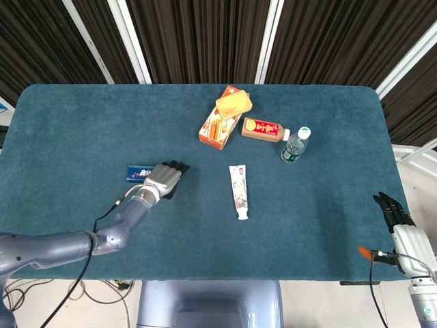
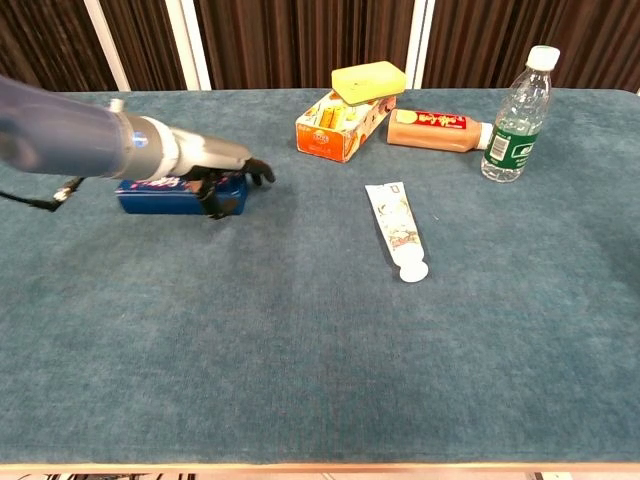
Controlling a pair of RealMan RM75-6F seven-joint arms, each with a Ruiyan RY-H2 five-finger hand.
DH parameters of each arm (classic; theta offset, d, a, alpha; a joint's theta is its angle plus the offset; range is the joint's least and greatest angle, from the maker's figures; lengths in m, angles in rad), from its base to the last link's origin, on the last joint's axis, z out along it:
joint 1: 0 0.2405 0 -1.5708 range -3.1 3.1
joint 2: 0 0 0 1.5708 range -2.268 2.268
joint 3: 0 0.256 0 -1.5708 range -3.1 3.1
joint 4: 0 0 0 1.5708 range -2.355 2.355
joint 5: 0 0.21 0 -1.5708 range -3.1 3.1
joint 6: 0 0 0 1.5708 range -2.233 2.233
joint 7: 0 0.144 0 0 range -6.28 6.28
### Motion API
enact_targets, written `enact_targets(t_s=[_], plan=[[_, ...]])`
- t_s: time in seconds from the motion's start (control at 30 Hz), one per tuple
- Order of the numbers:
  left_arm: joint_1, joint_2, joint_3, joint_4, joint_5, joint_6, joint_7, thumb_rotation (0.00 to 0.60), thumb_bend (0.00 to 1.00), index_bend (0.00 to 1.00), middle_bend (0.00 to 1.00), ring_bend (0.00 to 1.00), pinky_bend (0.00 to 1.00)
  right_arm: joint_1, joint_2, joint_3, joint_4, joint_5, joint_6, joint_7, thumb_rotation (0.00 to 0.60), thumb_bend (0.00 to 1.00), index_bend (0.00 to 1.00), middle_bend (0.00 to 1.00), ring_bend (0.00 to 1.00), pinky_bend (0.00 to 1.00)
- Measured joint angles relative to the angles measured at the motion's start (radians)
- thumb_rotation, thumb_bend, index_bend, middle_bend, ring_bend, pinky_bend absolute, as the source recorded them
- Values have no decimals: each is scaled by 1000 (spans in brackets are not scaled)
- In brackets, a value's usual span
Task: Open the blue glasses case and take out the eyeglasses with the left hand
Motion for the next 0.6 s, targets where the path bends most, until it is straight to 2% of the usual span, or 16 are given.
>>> enact_targets(t_s=[0.4,0.6], plan=[[150,225,126,-292,116,118,-129,600,634,33,57,0,155,-3,-5,0,-2,-3,7,-16,600,100,0,0,0,186],[211,267,157,-323,195,171,-194,600,333,8,20,0,124,-4,-7,1,-1,-7,13,-19,600,100,0,0,0,186]])
